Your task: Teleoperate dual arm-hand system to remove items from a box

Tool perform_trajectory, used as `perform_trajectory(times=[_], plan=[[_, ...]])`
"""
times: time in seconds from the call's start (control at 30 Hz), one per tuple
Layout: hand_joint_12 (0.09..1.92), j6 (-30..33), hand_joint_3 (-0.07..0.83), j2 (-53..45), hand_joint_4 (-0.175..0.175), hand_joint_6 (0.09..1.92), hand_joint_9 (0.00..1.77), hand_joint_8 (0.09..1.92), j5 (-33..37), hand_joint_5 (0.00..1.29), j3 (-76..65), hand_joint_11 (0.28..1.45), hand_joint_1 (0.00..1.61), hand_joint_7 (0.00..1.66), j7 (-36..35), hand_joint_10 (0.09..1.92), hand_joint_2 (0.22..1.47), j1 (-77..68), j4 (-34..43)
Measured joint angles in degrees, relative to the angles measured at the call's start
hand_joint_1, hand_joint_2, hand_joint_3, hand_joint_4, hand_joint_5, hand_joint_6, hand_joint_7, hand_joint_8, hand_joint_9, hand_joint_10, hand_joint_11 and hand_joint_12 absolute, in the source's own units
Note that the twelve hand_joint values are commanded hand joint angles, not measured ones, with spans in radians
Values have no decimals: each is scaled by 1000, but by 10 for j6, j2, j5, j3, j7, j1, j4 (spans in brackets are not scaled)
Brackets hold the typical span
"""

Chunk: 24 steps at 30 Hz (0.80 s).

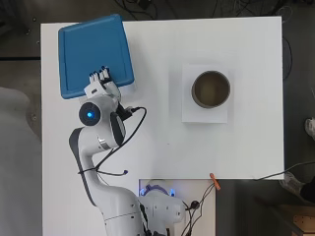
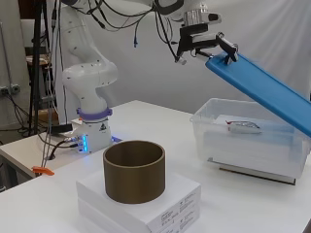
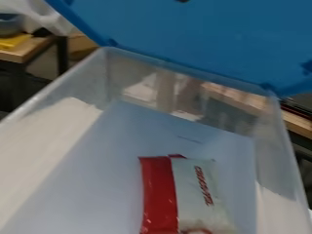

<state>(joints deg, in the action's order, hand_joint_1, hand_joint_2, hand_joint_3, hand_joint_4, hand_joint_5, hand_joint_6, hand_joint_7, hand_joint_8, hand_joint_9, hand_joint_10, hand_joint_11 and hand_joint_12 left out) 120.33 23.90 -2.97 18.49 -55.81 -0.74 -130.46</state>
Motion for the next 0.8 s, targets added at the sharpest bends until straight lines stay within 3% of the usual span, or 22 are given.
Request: perform_trajectory(times=[0.03, 0.07, 0.13, 0.2, 0.27, 0.37, 0.47, 0.57, 0.73, 0.8], plan=[[1291, 7, 9, -13, 60, 1658, 1089, 1653, 19, 617, -3, 831, 793, 898, -57, 1639, 1339, -1, 14], [1561, 5, -12, -26, 117, 1785, 1193, 1790, 26, 653, -2, 902, 813, 993, -111, 1775, 1313, -1, 32], [1795, 4, -33, -44, 162, 1889, 1285, 1905, 15, 680, 2, 961, 990, 1074, -169, 1887, 1268, -1, 57], [1858, 8, -27, -71, 173, 1914, 1328, 1920, -4, 739, 10, 1036, 1061, 1109, -159, 1914, 1250, -3, 73], [1865, 19, -18, -93, 175, 1920, 1348, 1920, -18, 776, 17, 1085, 1091, 1131, -91, 1920, 1244, -5, 81], [1859, 20, -15, -112, 175, 1920, 1351, 1920, -40, 783, 27, 1101, 1145, 1135, -12, 1920, 1232, -9, 101], [1853, 8, -10, -111, 175, 1920, 1324, 1920, -23, 769, 81, 1083, 1192, 1126, -9, 1920, 1228, 14, 131], [1867, -1, 3, -65, 175, 1920, 1319, 1920, 26, 753, 252, 1080, 1169, 1125, -58, 1920, 1253, 166, 163], [1894, -16, 9, -96, 175, 1920, 1333, 1920, -27, 735, 526, 1063, 1100, 1133, -66, 1920, 1278, 542, 200], [1904, -16, 7, -112, 175, 1920, 1329, 1920, -34, 733, 573, 1047, 1067, 1133, -88, 1920, 1281, 650, 214]])
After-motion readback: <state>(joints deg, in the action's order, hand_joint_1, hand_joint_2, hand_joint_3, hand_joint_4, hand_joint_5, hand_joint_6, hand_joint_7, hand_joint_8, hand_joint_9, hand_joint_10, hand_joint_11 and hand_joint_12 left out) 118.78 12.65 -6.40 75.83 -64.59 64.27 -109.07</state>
